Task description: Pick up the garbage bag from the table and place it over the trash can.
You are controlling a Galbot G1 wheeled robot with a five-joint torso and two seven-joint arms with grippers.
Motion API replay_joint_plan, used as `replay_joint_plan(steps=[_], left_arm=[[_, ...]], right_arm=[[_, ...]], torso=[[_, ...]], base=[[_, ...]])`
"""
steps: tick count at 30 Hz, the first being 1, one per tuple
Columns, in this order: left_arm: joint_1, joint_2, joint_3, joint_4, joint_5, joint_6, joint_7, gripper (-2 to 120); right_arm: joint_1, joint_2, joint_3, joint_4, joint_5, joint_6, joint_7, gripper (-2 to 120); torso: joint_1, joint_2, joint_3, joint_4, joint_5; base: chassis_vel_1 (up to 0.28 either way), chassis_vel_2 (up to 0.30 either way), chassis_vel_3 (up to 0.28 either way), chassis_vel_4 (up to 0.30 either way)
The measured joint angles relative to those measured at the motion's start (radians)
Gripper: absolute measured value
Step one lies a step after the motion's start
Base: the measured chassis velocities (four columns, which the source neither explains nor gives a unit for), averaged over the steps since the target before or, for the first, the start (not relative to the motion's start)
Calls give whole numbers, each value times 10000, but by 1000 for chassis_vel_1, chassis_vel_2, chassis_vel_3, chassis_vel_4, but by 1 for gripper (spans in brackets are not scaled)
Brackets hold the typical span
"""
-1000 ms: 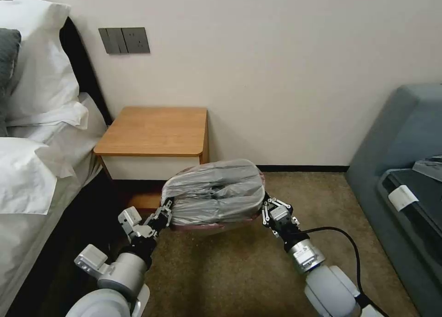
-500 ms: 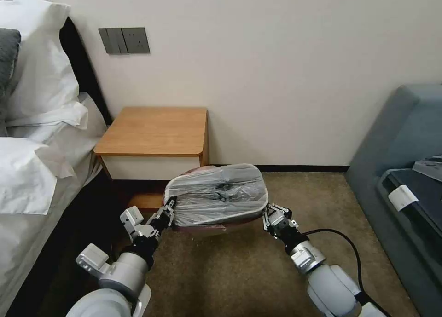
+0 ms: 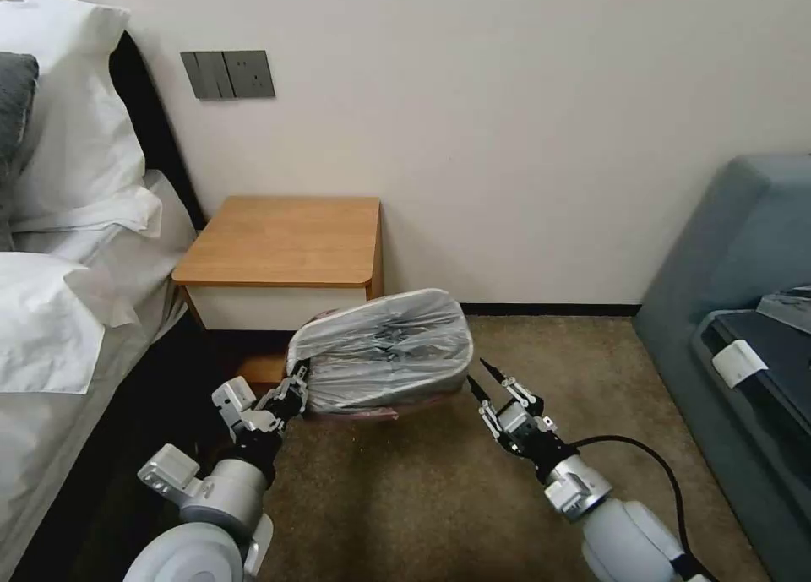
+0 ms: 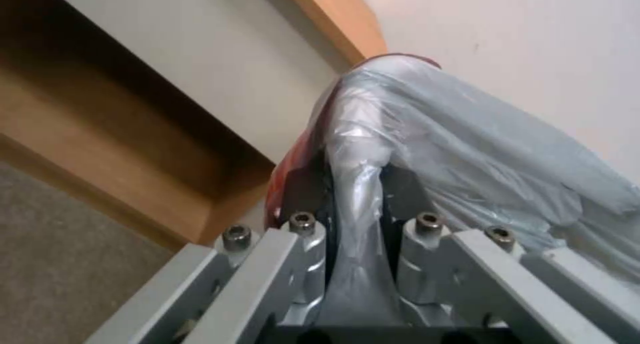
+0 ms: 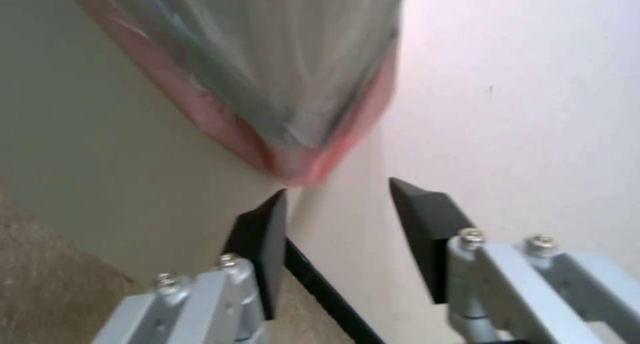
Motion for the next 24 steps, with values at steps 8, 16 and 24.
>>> replay_joint_plan(steps=[8,16,24], left_arm=[[-87,9,-36,315,146,-99,-173,8],[-201,526,197,890,2096,-605,116,8],[-299,895,514,1275,4247,-1125,1064,8]], right_arm=[[-1331,-28,1495,475,-45,949,-554,76],[-1563,-34,1641,2669,2830,689,-152,100],[971,-1953,-331,4078,6374,-1815,-6,100]], torso=[[0,0,0,-1,1],[0,0,0,-3,0],[0,0,1,5,2]], base=[[0,0,0,0],[0,0,0,0],[0,0,0,0]])
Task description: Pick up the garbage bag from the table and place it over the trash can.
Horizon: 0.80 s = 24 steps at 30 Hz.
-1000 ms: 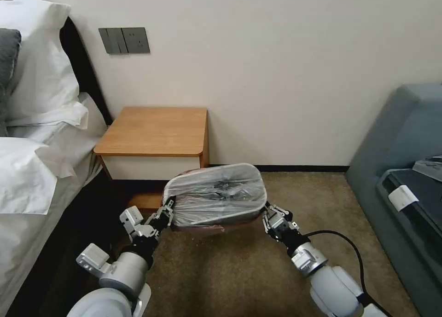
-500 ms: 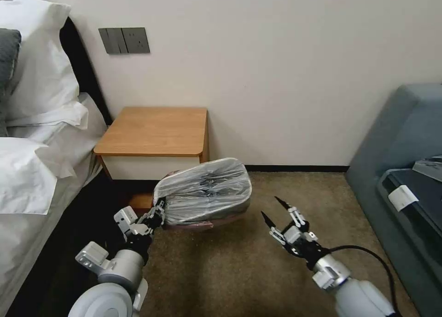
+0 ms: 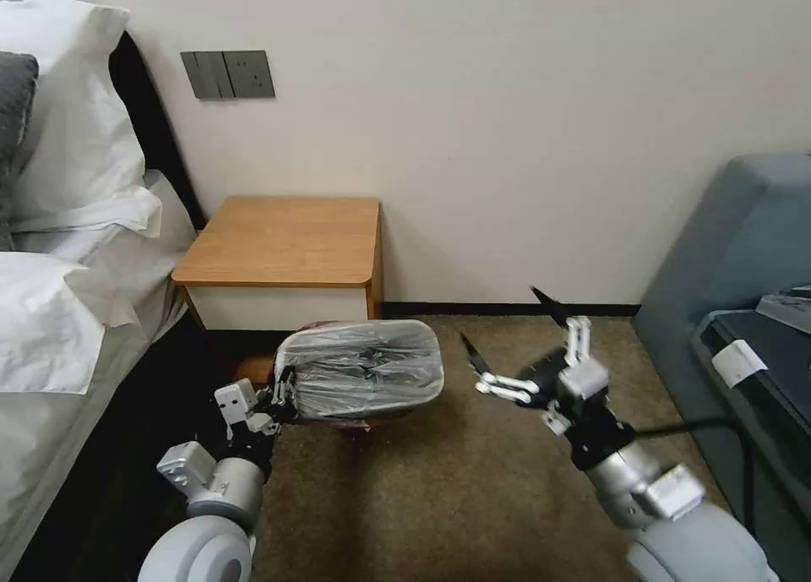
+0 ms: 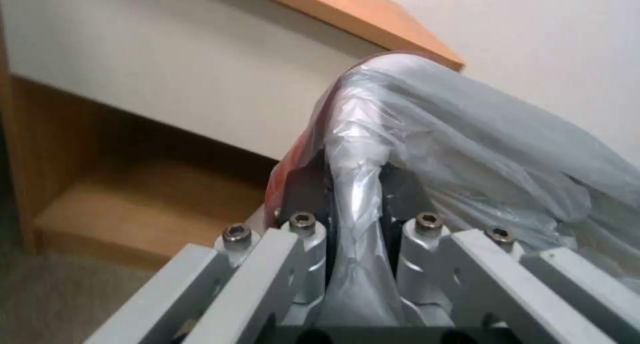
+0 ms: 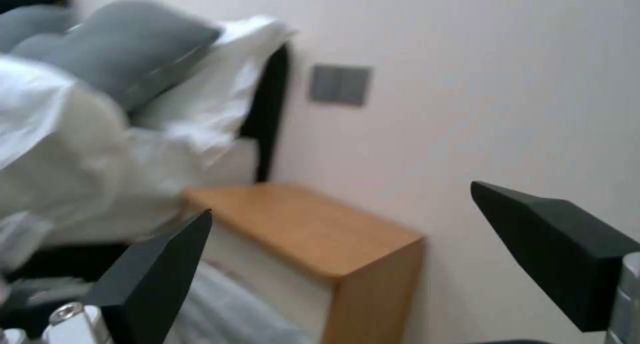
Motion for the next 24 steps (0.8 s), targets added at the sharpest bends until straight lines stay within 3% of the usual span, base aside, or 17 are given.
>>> replay_joint_plan(steps=[1,2,5,8,9,15,24], left_arm=[[-7,-7,153,92,374,-52,117,8],[-7,-7,153,92,374,-52,117,8],[99,-181,484,351,1369,-353,396,8],[146,-296,683,415,1695,-454,436,8],[146,-296,683,415,1695,-454,436,8],[-47,-356,752,863,2727,-1019,662,8],[-243,-354,743,1016,2814,-1028,618,7]], right_arm=[[418,-526,-227,-55,224,-306,-254,96],[418,-526,-227,-55,224,-306,-254,96],[1799,-1578,-978,-210,822,-1272,-833,82],[2848,-2012,-1822,-380,1332,-1906,-968,72],[2848,-2012,-1822,-380,1332,-1906,-968,72],[4559,-1896,-4059,-1276,2186,-3134,-581,46],[6812,-1344,-6202,-3046,1887,-3856,-1135,15]], torso=[[0,0,0,-6,-1],[0,0,0,-6,-1],[0,0,0,-5,-1],[0,0,0,-3,-2],[0,0,0,-3,-2],[0,0,1,-5,-1],[0,0,1,-5,-4]], base=[[0,0,0,0],[0,0,0,0],[0,0,0,0],[0,0,0,0],[0,0,0,0],[0,0,0,0],[0,0,0,0]])
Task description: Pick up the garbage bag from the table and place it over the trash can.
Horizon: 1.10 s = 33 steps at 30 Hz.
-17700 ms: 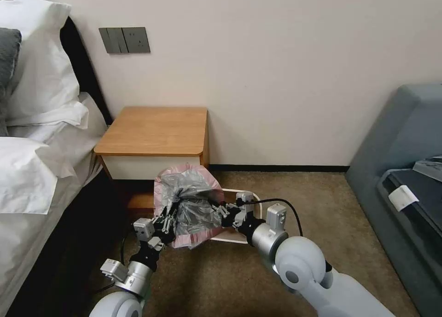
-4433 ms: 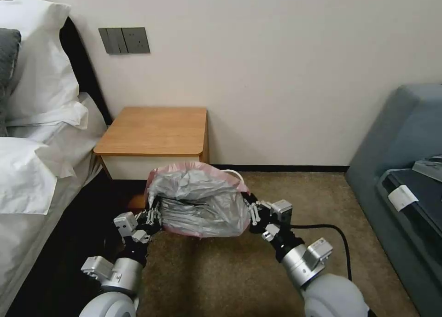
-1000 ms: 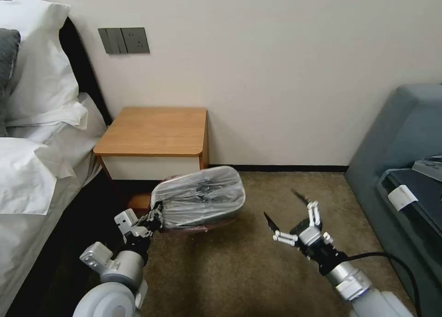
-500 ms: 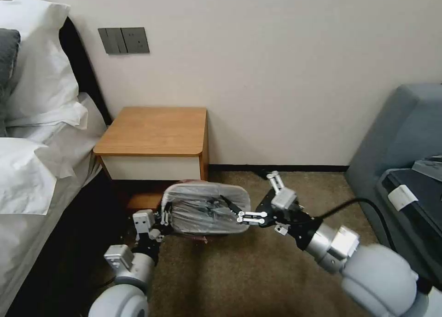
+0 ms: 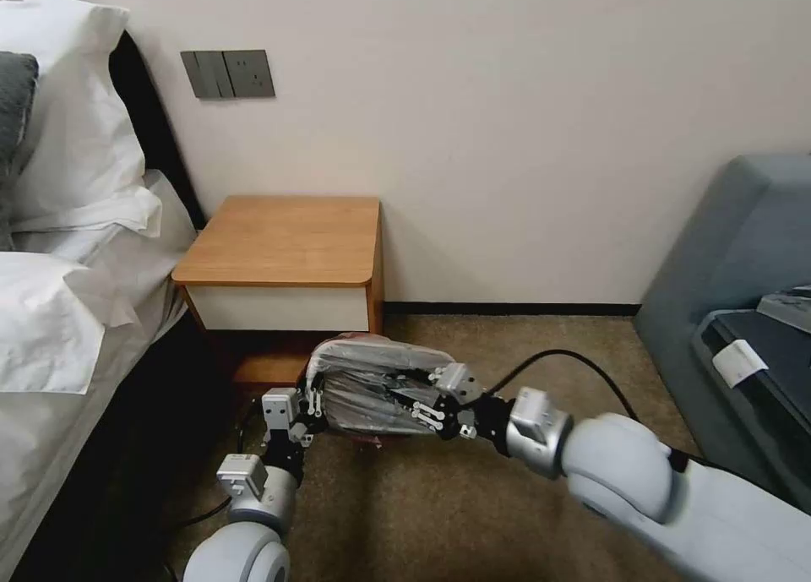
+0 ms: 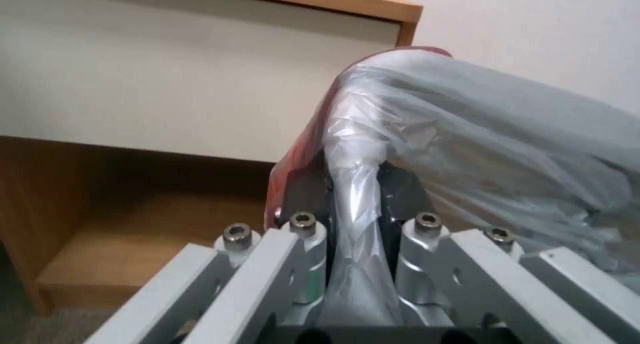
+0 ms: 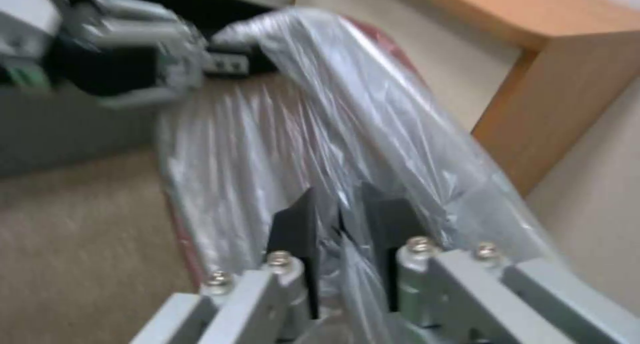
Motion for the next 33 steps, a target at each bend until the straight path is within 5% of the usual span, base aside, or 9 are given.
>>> replay_joint_plan(steps=[4,23,33], left_arm=[[-17,-8,-15,97,195,-43,-1,7],[340,-97,211,50,1441,-483,9,7],[551,-159,236,-257,1646,-563,-4,7]], right_arm=[[965,386,-869,-775,-109,-188,-127,0],[4160,2915,-4444,-4234,-485,-563,-172,0],[4576,3696,-4984,-5491,-1410,-312,-661,0]], torso=[[0,0,0,0,1],[0,0,-1,3,0],[0,0,-1,0,1]], base=[[0,0,0,0],[0,0,0,0],[0,0,0,0]])
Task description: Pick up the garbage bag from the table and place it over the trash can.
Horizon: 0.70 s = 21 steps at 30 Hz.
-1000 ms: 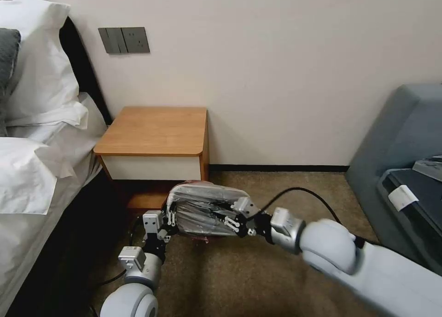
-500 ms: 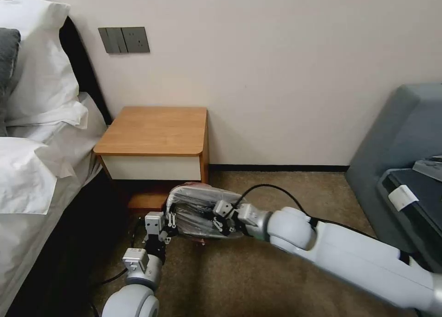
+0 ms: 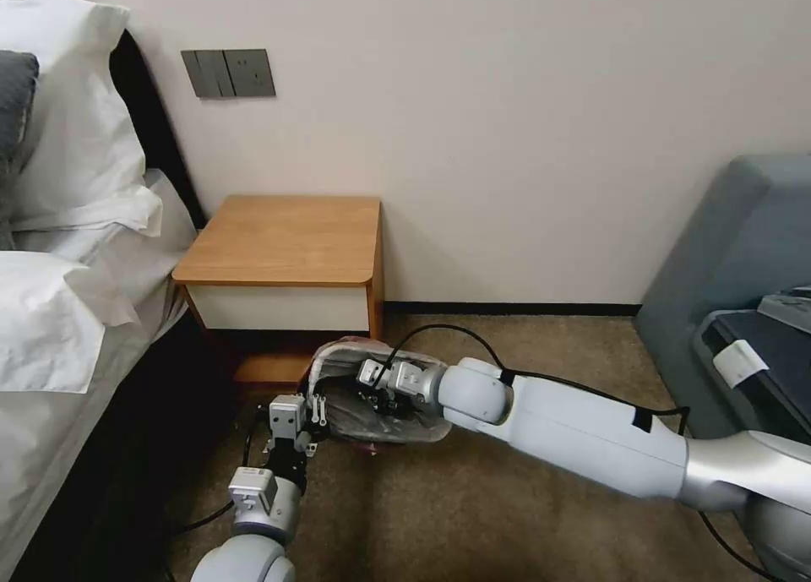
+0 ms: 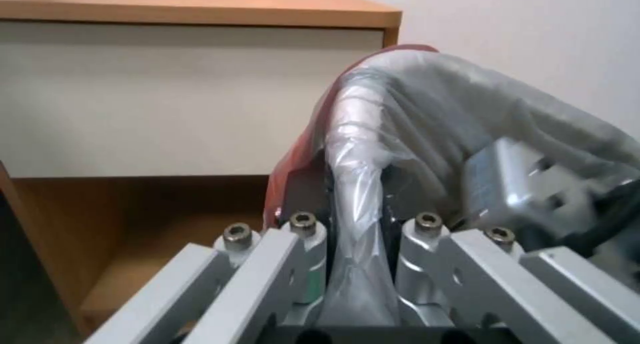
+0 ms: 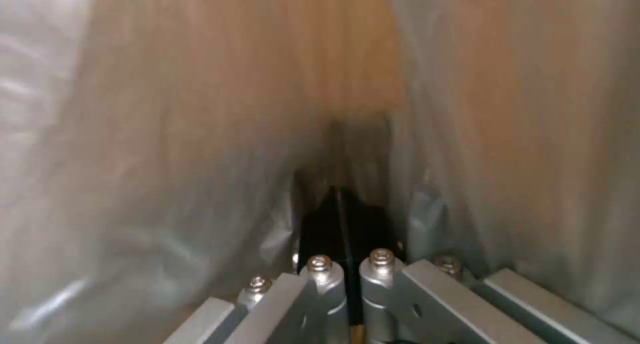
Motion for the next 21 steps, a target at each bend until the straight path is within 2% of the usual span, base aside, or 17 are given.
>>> replay_joint_plan(steps=[5,15,19,21], left_arm=[[74,-80,159,-131,-56,25,-40,7],[157,-236,343,-230,-190,135,-107,7],[96,-246,255,-129,-263,282,-242,7],[12,-271,7,29,-448,397,-477,7]], right_arm=[[38,280,-117,-592,-583,195,-297,0],[-20,442,-102,-1072,-675,290,-324,0],[-172,234,64,-647,-662,305,-286,0],[-392,-180,343,279,-595,316,-265,0]], torso=[[0,0,-1,0,1],[0,0,-1,0,2],[0,0,-1,-2,2],[0,0,-1,2,2]], base=[[0,0,0,0],[0,0,0,0],[0,0,0,0],[0,0,0,0]])
